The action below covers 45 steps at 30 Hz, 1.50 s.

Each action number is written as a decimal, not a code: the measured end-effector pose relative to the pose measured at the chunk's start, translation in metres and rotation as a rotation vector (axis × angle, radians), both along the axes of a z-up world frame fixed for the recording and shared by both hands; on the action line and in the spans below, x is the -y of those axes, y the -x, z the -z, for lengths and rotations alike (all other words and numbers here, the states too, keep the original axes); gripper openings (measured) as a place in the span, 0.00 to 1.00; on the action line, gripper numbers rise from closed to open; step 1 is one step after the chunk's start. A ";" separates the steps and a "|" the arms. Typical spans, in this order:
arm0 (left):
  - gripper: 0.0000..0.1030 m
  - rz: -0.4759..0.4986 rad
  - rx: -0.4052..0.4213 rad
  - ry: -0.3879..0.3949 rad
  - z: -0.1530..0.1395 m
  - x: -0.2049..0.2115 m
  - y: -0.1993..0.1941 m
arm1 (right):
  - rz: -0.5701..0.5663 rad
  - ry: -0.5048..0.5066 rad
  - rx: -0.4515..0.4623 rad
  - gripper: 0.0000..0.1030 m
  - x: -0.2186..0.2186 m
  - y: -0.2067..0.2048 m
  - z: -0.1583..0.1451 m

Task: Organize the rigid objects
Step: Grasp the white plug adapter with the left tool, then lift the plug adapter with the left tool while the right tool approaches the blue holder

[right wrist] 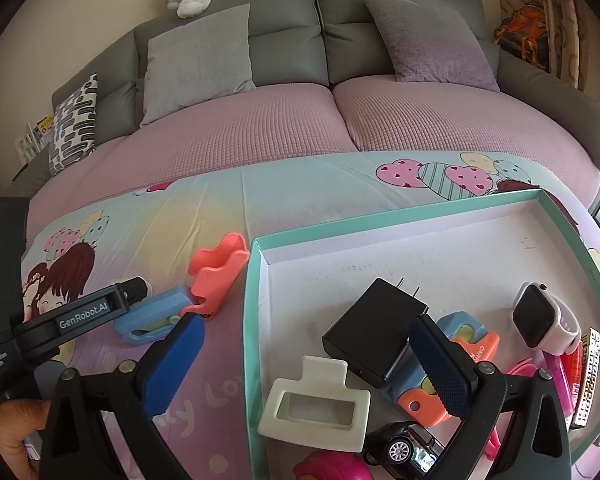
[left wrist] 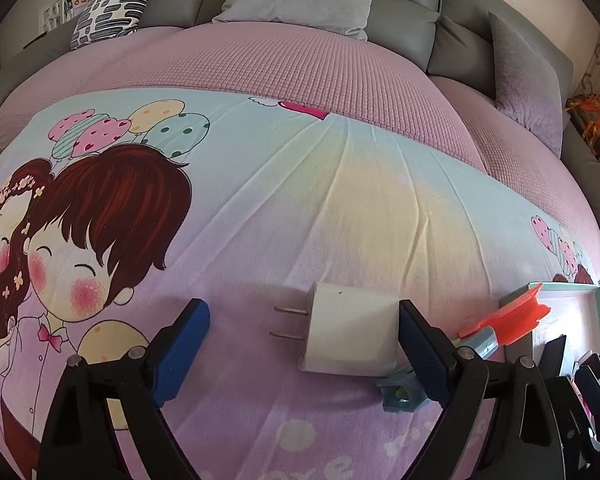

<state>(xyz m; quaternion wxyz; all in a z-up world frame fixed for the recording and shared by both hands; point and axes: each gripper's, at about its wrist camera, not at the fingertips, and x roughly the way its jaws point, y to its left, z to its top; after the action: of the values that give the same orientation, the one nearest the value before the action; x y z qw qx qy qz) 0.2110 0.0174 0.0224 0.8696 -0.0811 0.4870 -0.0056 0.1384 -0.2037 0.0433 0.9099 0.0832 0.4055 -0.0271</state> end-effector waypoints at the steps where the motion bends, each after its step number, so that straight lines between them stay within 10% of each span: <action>1: 0.90 0.000 -0.001 0.001 0.000 -0.001 0.002 | -0.002 0.000 0.000 1.00 -0.001 0.000 0.000; 7: 0.60 -0.015 -0.004 0.017 -0.004 -0.005 0.011 | -0.014 0.000 -0.005 1.00 -0.004 0.000 0.000; 31: 0.60 -0.096 -0.014 0.019 -0.003 -0.026 0.061 | -0.052 0.004 0.056 1.00 -0.017 0.003 -0.010; 45: 0.60 -0.103 -0.023 0.020 0.001 -0.034 0.063 | -0.131 -0.010 0.046 0.77 -0.030 -0.027 -0.017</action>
<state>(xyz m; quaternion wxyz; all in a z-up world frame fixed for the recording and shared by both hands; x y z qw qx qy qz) 0.1481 0.0511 0.0212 0.8621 -0.1149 0.4923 0.0350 0.1650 -0.1740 0.0606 0.9184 0.0615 0.3892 0.0366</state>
